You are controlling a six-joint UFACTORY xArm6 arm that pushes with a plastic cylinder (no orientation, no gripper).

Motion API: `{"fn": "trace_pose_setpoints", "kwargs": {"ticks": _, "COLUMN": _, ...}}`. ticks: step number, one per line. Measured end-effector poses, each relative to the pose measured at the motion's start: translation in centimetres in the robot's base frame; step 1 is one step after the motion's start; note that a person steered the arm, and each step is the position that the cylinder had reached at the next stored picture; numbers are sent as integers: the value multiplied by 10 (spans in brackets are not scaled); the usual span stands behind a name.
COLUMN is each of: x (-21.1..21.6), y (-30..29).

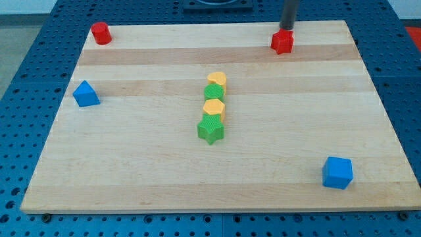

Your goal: Place the red star diagonally at the top left side of the yellow heart

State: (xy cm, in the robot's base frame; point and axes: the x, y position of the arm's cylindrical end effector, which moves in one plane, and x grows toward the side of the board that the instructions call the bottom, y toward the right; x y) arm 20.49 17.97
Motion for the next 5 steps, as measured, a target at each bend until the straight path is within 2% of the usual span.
{"fn": "trace_pose_setpoints", "kwargs": {"ticks": 1, "x": 20, "y": 30}}
{"fn": "trace_pose_setpoints", "kwargs": {"ticks": 2, "x": 48, "y": -2}}
{"fn": "trace_pose_setpoints", "kwargs": {"ticks": 3, "x": 82, "y": -63}}
{"fn": "trace_pose_setpoints", "kwargs": {"ticks": 4, "x": 98, "y": -123}}
{"fn": "trace_pose_setpoints", "kwargs": {"ticks": 5, "x": 100, "y": -147}}
